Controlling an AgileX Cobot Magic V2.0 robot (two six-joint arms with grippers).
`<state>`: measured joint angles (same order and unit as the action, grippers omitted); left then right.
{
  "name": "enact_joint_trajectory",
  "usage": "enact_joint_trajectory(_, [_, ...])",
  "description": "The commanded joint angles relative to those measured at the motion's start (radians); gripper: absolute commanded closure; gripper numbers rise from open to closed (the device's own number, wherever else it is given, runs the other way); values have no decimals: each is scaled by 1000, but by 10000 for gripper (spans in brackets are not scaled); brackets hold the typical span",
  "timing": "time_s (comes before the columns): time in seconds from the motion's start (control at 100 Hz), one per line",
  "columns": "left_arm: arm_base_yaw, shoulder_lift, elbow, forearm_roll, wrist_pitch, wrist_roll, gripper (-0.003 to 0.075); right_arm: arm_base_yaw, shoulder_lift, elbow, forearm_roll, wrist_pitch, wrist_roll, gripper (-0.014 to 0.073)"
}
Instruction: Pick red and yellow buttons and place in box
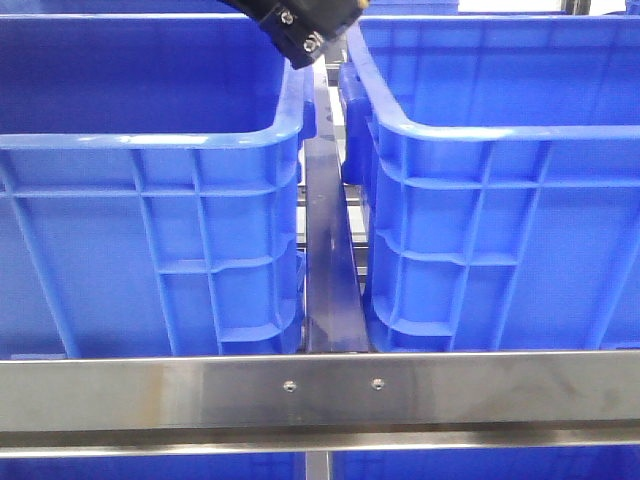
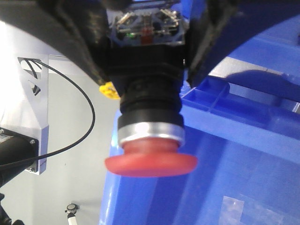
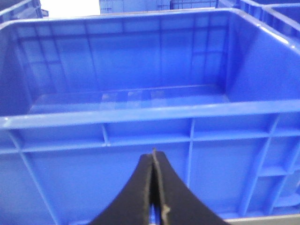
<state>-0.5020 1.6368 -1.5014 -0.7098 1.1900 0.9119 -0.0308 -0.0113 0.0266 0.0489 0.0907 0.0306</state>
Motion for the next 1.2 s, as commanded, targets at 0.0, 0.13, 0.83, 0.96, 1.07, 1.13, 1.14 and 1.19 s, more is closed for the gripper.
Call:
enact_joint_trajectory(0.0, [-6, -39, -32, -64, -12, 2, 587, 2, -22, -72, -4, -15, -6, 654])
enact_joint_trajectory(0.13, [-6, -39, -32, -64, -12, 2, 587, 2, -10, -161, -4, 120, -6, 654])
enact_joint_trajectory(0.83, [-6, -39, -32, -64, -10, 2, 587, 2, 452, -635, 1, 632, -6, 234])
enact_joint_trajectory(0.96, [-6, -39, -32, -64, -10, 2, 587, 2, 515, -686, 2, 653, -6, 28])
enact_joint_trajectory(1.07, [-6, -39, -32, -64, -10, 2, 588, 2, 549, -702, 11, 669, -6, 17])
enact_joint_trajectory(1.13, [-6, -39, -32, -64, -10, 2, 587, 2, 564, -706, 14, 666, -6, 17])
enact_joint_trajectory(1.14, [-6, -39, -32, -64, -10, 2, 587, 2, 565, -706, 16, 665, -6, 17])
enact_joint_trajectory(1.19, [-6, -39, -32, -64, -10, 2, 587, 2, 572, -708, 26, 654, -6, 18])
